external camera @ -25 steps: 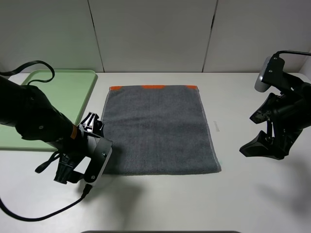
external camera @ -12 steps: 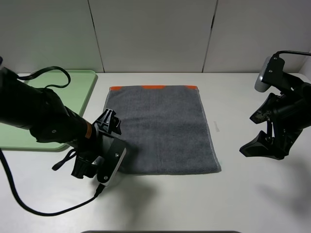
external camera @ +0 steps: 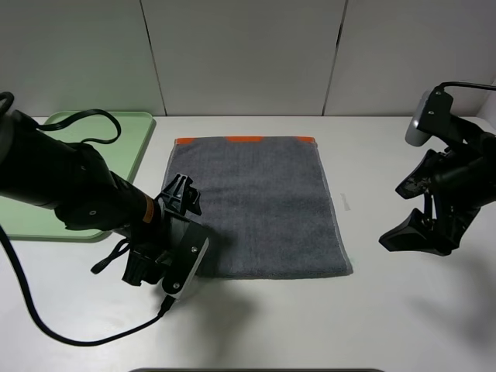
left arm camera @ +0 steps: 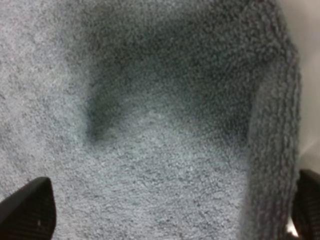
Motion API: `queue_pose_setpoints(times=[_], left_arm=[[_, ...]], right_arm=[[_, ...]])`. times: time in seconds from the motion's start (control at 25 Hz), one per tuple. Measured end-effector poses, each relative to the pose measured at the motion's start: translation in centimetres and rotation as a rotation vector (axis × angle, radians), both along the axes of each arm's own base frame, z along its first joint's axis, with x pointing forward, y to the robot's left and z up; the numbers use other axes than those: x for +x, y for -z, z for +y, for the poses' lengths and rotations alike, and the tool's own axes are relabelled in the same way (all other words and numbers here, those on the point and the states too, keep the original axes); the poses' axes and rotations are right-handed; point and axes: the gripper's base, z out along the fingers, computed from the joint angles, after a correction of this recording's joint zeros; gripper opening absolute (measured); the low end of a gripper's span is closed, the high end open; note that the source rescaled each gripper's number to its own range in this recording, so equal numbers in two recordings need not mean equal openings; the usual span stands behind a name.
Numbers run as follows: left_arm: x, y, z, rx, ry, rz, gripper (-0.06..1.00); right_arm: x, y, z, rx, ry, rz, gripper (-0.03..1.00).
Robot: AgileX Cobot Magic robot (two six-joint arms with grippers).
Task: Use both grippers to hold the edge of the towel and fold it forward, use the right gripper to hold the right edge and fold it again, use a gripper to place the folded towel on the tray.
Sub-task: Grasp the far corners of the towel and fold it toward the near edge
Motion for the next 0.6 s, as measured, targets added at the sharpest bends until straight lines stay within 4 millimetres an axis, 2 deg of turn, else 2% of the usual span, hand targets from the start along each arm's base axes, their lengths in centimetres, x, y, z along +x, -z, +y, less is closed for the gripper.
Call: queue_pose_setpoints(times=[0.32,0.48,0.6], left_arm=[[0.0,0.1,0.0,0.000,-0.011,0.005,0.93],[0.0,0.1,0.0,-0.001,-0.016,0.007,0.93],[0.0,0.1,0.0,-0.001,-0.017,0.007,0.93]], right_arm=[[-0.6,-0.2,5.0,-0.023,-0.211,-0.126,1.00],[-1.2,0.6,6.1,-0.059,-0.254,-0.189,1.00],[-1.7,1.9,6.0,-0.087,-0.250,-0.188,1.00]])
